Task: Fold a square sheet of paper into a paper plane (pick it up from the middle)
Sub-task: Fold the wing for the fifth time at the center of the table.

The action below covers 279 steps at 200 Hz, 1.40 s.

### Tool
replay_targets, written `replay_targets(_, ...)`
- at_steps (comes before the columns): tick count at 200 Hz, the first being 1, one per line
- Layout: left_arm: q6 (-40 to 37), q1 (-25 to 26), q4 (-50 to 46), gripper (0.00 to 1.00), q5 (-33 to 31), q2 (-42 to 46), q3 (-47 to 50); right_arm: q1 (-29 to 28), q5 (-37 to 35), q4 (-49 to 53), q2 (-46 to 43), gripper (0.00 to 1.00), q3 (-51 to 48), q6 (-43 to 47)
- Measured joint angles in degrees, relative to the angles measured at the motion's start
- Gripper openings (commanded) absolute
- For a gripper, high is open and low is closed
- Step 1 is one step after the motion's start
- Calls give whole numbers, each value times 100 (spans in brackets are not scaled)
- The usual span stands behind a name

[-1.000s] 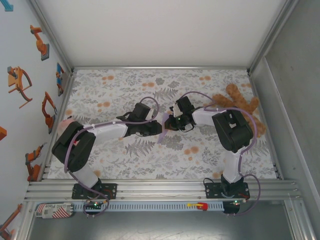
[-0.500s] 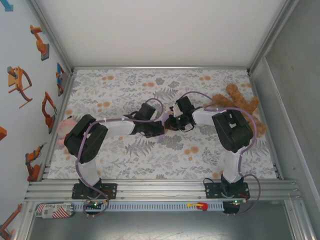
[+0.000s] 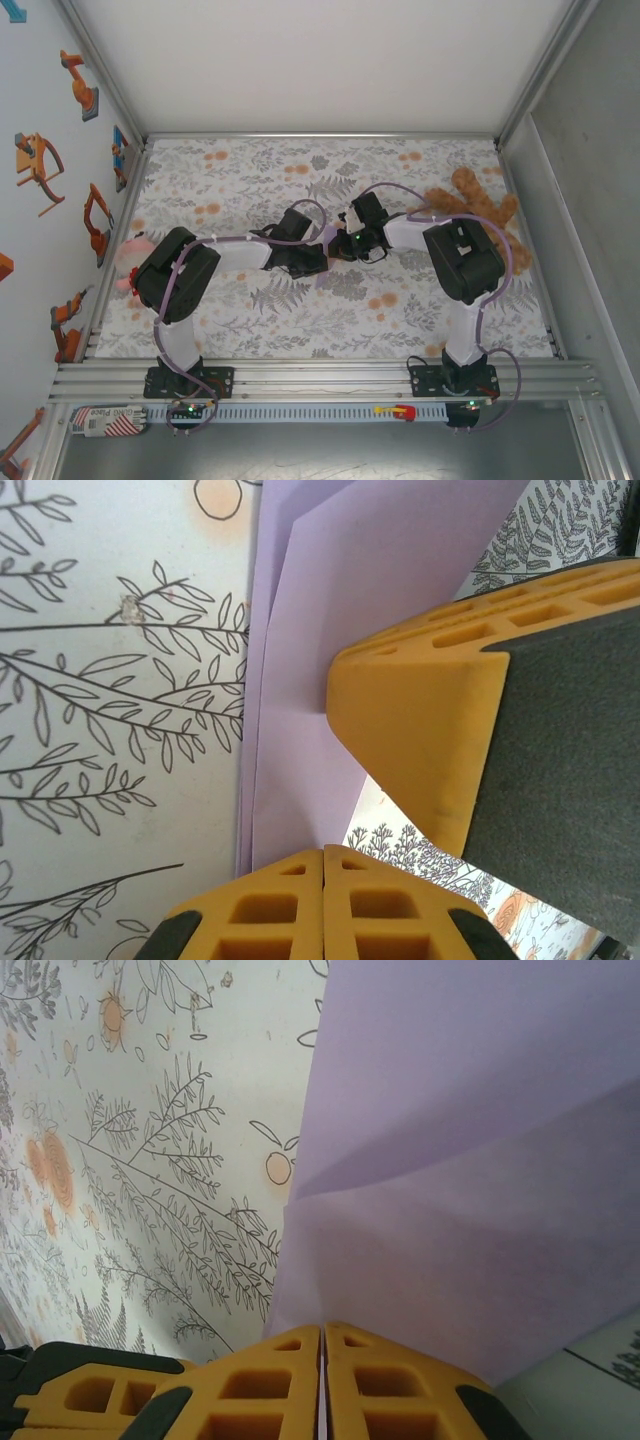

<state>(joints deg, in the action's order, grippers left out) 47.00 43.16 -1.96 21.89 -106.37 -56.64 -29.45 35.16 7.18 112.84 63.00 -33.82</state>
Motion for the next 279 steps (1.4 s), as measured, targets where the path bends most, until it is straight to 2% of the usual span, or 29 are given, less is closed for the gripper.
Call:
replay_targets(148,63,205,57,7,-393,55,140,0,-7,328,138,9,249,-9)
replay_targets(279,374,691,-55,7,-817,699,841,-4,-17,411,162,9,306,-85)
